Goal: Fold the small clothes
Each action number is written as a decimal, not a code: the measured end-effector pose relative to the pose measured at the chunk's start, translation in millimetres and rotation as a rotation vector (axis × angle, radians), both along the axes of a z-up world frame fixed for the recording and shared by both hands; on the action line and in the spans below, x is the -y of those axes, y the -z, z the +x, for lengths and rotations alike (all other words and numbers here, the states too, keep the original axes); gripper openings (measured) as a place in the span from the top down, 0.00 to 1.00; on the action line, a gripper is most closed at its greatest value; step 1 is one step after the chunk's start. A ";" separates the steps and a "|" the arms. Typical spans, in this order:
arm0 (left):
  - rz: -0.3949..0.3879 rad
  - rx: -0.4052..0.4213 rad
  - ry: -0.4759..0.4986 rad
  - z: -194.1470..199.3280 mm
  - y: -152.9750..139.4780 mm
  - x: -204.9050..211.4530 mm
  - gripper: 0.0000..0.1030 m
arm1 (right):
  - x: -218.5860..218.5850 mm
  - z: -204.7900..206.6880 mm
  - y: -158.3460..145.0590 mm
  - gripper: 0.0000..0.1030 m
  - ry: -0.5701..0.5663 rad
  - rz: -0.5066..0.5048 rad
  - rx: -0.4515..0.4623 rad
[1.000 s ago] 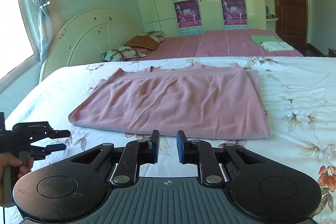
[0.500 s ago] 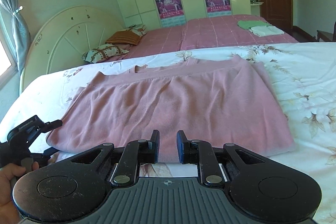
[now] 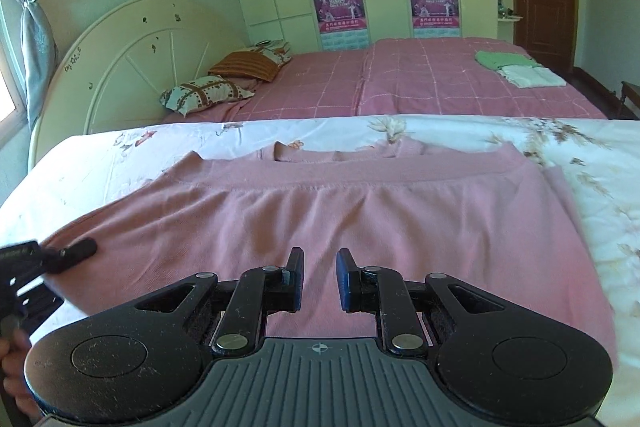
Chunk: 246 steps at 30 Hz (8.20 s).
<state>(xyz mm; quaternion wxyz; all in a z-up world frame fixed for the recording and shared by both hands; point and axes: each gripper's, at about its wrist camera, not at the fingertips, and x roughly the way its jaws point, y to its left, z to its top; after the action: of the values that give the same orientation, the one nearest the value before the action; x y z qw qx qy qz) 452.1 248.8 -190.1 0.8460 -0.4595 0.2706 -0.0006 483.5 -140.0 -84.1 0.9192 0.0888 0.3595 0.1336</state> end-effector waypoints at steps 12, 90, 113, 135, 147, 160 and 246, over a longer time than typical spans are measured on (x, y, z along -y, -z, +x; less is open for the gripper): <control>0.039 -0.083 -0.051 2.0 10.6 2.4 0.87 | -16.4 39.6 60.8 1.00 -0.103 -0.011 -0.076; 0.834 -0.102 0.605 108.3 -58.5 273.1 0.50 | 199.3 6.4 51.6 0.88 -0.011 0.020 -0.140; 0.737 -0.067 0.617 146.4 -53.4 268.1 0.49 | 224.0 46.3 26.4 0.95 0.039 0.007 0.089; 0.632 -0.055 0.504 50.9 -42.9 215.4 0.41 | 240.2 -37.6 22.7 0.49 0.017 0.193 -0.018; 1.085 -0.041 0.608 29.5 -44.0 266.4 0.41 | 204.7 -33.3 41.8 0.89 0.006 -0.098 -0.094; 0.855 -0.118 0.569 0.2 -35.0 251.7 0.30 | 183.1 -55.8 30.1 0.88 -0.054 -0.206 -0.022; 0.449 -0.195 0.734 138.0 -28.1 248.7 0.42 | 281.7 69.0 76.6 0.38 -0.149 0.487 -0.286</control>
<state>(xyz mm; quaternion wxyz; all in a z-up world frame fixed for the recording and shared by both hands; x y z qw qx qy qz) 590.1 0.0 -162.0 0.8392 -0.1357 0.4877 -0.1989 552.6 -421.6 -160.7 0.7984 0.2982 0.4485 0.2691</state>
